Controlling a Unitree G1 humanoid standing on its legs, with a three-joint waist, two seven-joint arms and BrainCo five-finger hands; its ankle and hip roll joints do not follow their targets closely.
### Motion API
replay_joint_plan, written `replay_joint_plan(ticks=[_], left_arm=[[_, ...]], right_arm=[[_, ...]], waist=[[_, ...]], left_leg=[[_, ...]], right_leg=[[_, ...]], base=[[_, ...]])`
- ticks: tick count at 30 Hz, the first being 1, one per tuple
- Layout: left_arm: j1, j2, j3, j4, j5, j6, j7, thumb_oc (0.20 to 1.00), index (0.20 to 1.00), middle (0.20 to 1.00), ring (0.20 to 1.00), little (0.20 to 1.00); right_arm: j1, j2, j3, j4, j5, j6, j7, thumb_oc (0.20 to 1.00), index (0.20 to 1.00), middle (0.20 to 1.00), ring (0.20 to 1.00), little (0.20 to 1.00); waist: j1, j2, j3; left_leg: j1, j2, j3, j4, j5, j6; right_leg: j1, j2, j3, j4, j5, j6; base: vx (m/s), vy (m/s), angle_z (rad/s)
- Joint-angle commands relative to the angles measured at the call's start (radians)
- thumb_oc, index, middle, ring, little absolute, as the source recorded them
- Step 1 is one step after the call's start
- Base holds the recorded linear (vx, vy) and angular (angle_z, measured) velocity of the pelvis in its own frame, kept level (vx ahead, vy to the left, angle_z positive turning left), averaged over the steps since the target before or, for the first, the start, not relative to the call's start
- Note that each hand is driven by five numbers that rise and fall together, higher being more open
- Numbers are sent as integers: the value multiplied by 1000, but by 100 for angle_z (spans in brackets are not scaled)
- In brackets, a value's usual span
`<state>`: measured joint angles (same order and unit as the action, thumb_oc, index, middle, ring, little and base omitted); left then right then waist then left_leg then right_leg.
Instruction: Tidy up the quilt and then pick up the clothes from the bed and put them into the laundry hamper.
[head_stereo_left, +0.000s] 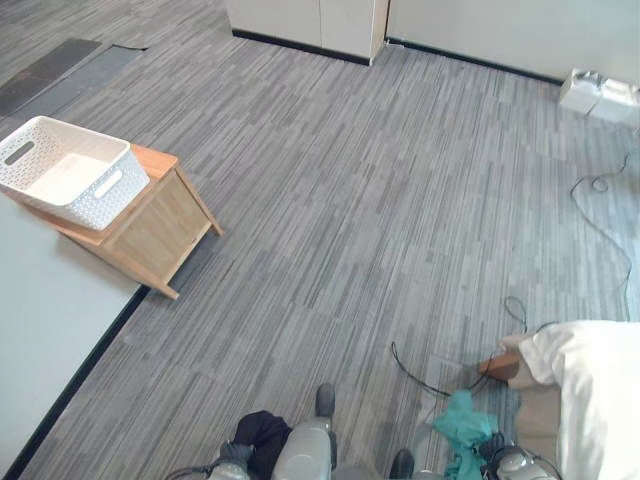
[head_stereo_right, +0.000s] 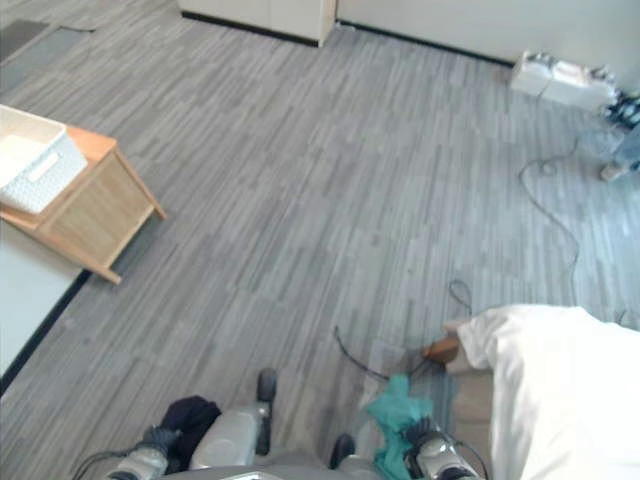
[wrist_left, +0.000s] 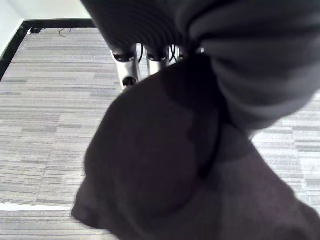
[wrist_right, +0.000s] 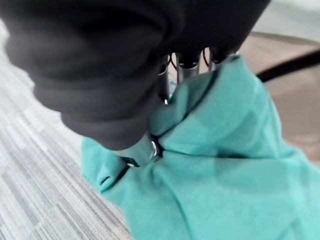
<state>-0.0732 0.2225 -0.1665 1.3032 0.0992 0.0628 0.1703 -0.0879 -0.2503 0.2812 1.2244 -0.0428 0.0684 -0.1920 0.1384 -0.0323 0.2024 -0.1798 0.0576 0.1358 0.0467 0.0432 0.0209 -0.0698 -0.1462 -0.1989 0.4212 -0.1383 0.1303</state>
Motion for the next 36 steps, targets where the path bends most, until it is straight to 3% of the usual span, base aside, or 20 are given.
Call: replay_joint_plan(ticks=[1, 3, 5, 8, 10, 12, 13, 15, 16, 17, 20, 22, 23, 25, 27, 30, 31, 32, 33, 36], left_arm=[[-27, 59, -48, -26, 57, -1, 14, 200, 200, 200, 200, 200], [-40, 65, -71, -35, 75, 1, 17, 200, 200, 200, 200, 200], [-49, 70, -91, -49, 89, -3, 19, 200, 200, 200, 200, 200], [-74, 69, -110, -69, 99, -15, 26, 200, 200, 200, 200, 200], [-92, 65, -113, -69, 123, -29, 18, 200, 200, 200, 200, 200], [-89, 59, -110, -60, 126, -32, 21, 200, 200, 200, 200, 200], [-77, 51, -102, -56, 125, -27, 29, 200, 200, 200, 200, 200], [-63, 55, -86, -56, 89, -32, 29, 200, 200, 200, 200, 200], [-64, 55, -86, -56, 89, -32, 29, 200, 200, 200, 200, 200], [-65, 58, -91, -67, 76, -30, 41, 200, 200, 200, 200, 200], [-70, 51, -93, -62, 82, -26, 44, 200, 200, 200, 200, 200], [-62, 43, -92, -61, 90, -23, 43, 200, 200, 200, 200, 200], [-42, 27, -92, -50, 107, -23, 35, 200, 200, 200, 200, 200], [-36, 24, -90, -46, 112, -21, 33, 200, 200, 200, 200, 200], [-9, 20, -82, -41, 130, -7, 25, 200, 200, 200, 200, 200], [2, 35, -67, -26, 124, -1, 24, 200, 200, 200, 200, 200], [2, 35, -67, -26, 124, -1, 24, 200, 200, 200, 200, 200], [5, 33, -64, -20, 127, 0, 16, 200, 200, 200, 200, 200], [3, 45, -55, -27, 108, 9, 31, 200, 200, 200, 200, 200], [-13, 53, -68, -32, 102, 3, 45, 200, 200, 200, 200, 200]], right_arm=[[-34, -43, -35, -64, -23, -5, -3, 200, 200, 200, 200, 200], [-47, -46, -31, -86, -20, -8, 0, 200, 200, 200, 200, 200], [-43, -47, -24, -114, -16, -13, 3, 200, 200, 200, 200, 200], [-36, -57, -24, -155, -1, -26, 1, 200, 200, 200, 200, 200], [-31, -61, -17, -147, -15, -19, 2, 200, 200, 200, 200, 200], [-30, -61, -7, -156, -31, -20, 9, 200, 200, 200, 200, 200], [-29, -62, 6, -160, -43, -22, 11, 200, 200, 200, 200, 200], [-30, -77, 8, -151, -54, -26, 19, 200, 200, 200, 200, 200], [-30, -76, 8, -150, -54, -26, 19, 200, 200, 200, 200, 200], [-46, -95, 1, -151, -40, -23, 3, 200, 200, 200, 200, 200], [-65, -95, 11, -135, -33, -18, 7, 200, 200, 200, 200, 200], [-68, -93, 23, -117, -32, -21, 9, 200, 200, 200, 200, 200], [-65, -92, 28, -98, -28, -30, 5, 200, 200, 200, 200, 200], [-61, -91, 24, -93, -26, -29, 4, 200, 200, 200, 200, 200], [-51, -89, 20, -81, -34, -30, -6, 200, 200, 200, 200, 200], [-28, -56, 19, -67, -51, -31, 9, 200, 200, 200, 200, 200], [-28, -55, 19, -67, -51, -31, 9, 200, 200, 200, 200, 200], [-27, -47, 16, -62, -46, -28, 9, 200, 200, 200, 200, 200], [-20, -41, 5, -76, -41, -26, 9, 200, 200, 200, 200, 200], [-23, -42, -3, -79, -25, -31, 7, 200, 200, 200, 200, 200]], waist=[[19, -34, 32], [-24, 14, 58], [-60, 35, 70], [-108, 33, 73], [-153, 39, 57], [-155, 36, 44], [-154, 39, 38], [-126, 33, 64], [-129, 29, 60], [-78, 0, 105], [-45, -13, 103], [-22, -9, 84], [-6, 8, 57], [-4, 15, 44], [6, 12, 28], [25, -33, 5], [24, -34, 4], [21, -31, 13], [-5, 10, 32], [-44, 38, 40]], left_leg=[[11, -98, -3, 42, -69, 48], [127, -88, -40, -31, -81, 60], [207, -86, -77, -66, -98, 54], [318, -92, -137, -103, -150, 19], [411, -72, -180, -113, -223, -16], [428, -66, -195, -83, -233, -28], [424, -59, -207, -6, -217, -42], [231, -53, -192, 502, -17, -87], [224, -57, -194, 503, -14, -86], [32, -59, -151, 789, -14, -66], [-58, -49, -69, 758, -64, -59], [-96, -58, -18, 593, -77, -57], [-89, -30, 65, 284, -73, -44], [-82, -16, 107, 181, -68, -53], [-66, 12, 246, -22, -2, -64], [-3, -74, 183, -24, -14, 16], [-4, -77, 183, -24, -16, 17], [26, -80, 189, -14, -24, 39], [120, -71, 125, -54, -41, 63], [216, -68, 7, -117, -44, 49]], right_leg=[[108, 2, 54, 142, 213, 70], [-30, 13, 43, 269, 182, 45], [-105, 26, 19, 205, 128, 27], [-149, 39, -10, -147, 98, 14], [-192, 47, 85, -422, 164, 59], [-182, 53, 98, -428, 181, 56], [-170, 60, 111, -400, 192, 40], [-74, 56, 82, -371, 179, -28], [-79, 52, 80, -372, 181, -27], [13, 40, 52, -408, 159, -66], [90, 33, 32, -444, 119, -64], [151, 33, 21, -476, 82, -49], [216, 44, 2, -489, 30, -25], [247, 51, -9, -496, 7, -18], [326, 58, -62, -485, -50, 0], [260, 3, -70, -116, 65, 79], [257, -1, -70, -110, 62, 81], [225, -6, -61, 7, 172, 101], [77, -10, -16, 252, 205, 68], [-40, 10, -15, 206, 120, 26]], base=[[575, 252, 28], [517, 164, 59], [692, 63, 54], [607, -57, 45], [826, -128, 100], [561, -124, 82], [885, -277, 65], [645, -276, 65], [357, -298, 89], [457, -269, 101], [547, -113, 23], [675, 69, -16], [516, 93, 0], [604, 122, 16], [818, 179, 36], [691, 225, 16], [344, 158, 75], [508, 165, 97], [748, 183, 119], [579, 3, 128]])
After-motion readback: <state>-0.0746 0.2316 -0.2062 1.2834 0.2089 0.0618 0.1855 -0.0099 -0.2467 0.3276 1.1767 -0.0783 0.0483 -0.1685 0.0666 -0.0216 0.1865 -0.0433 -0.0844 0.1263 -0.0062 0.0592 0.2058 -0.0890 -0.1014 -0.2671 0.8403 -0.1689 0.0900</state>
